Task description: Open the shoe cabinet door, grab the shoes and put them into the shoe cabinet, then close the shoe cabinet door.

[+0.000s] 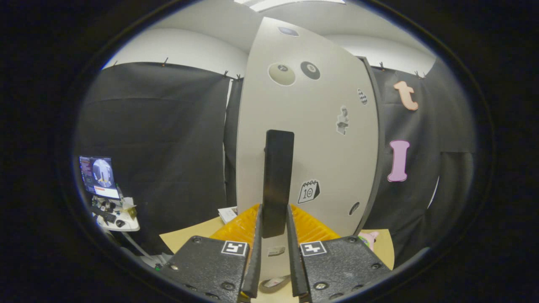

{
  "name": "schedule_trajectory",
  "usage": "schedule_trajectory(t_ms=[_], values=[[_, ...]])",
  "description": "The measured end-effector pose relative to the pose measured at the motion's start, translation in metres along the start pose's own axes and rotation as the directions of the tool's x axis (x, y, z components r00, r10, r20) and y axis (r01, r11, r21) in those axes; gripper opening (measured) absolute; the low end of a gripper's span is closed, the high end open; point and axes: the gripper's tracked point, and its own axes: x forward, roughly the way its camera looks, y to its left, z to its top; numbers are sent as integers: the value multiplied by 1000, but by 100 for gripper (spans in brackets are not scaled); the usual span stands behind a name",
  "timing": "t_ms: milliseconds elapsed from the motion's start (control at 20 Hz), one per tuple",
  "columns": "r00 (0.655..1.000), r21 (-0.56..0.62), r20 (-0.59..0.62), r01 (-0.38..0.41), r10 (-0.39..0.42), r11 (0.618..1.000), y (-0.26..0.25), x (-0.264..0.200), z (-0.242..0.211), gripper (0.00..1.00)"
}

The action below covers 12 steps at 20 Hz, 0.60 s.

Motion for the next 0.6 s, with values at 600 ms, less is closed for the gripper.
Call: schedule_trajectory(t_ms=[600], values=[[999,70,44,-5,2,998,-44,13,7,20]])
